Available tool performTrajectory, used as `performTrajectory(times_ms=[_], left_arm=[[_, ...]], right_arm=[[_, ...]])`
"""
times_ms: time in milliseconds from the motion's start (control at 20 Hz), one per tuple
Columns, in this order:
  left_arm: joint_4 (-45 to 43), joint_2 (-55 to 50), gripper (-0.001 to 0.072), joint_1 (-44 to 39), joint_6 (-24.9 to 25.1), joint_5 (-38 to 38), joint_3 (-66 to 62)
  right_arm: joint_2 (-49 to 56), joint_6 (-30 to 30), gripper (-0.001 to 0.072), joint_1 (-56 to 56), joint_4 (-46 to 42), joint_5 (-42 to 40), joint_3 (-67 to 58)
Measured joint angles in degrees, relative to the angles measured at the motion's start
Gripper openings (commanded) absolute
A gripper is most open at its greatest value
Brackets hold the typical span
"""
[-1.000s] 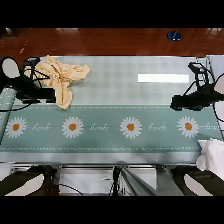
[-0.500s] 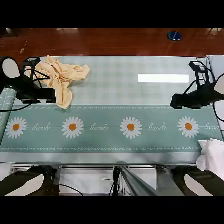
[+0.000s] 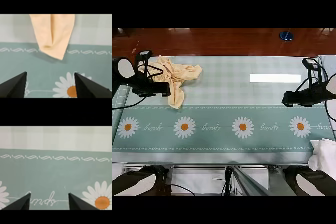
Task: Fold the shirts.
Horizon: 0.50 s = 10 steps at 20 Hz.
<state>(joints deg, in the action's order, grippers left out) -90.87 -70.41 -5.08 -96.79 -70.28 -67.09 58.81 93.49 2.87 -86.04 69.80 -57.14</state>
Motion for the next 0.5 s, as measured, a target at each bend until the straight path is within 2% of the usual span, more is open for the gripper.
performTrajectory(times_ms=[200,500], left_arm=[[0.3,-0.1,0.0716,0.0,0.0,4.9,-0.1],[-0.7,-0.2,0.0716,0.3,1.6,16.5,-0.7]], right_arm=[[0.0,0.0,0.0536,0.0,0.0,0.1,0.0],[0.0,0.0,0.0536,0.0,0.0,0.0,0.0]])
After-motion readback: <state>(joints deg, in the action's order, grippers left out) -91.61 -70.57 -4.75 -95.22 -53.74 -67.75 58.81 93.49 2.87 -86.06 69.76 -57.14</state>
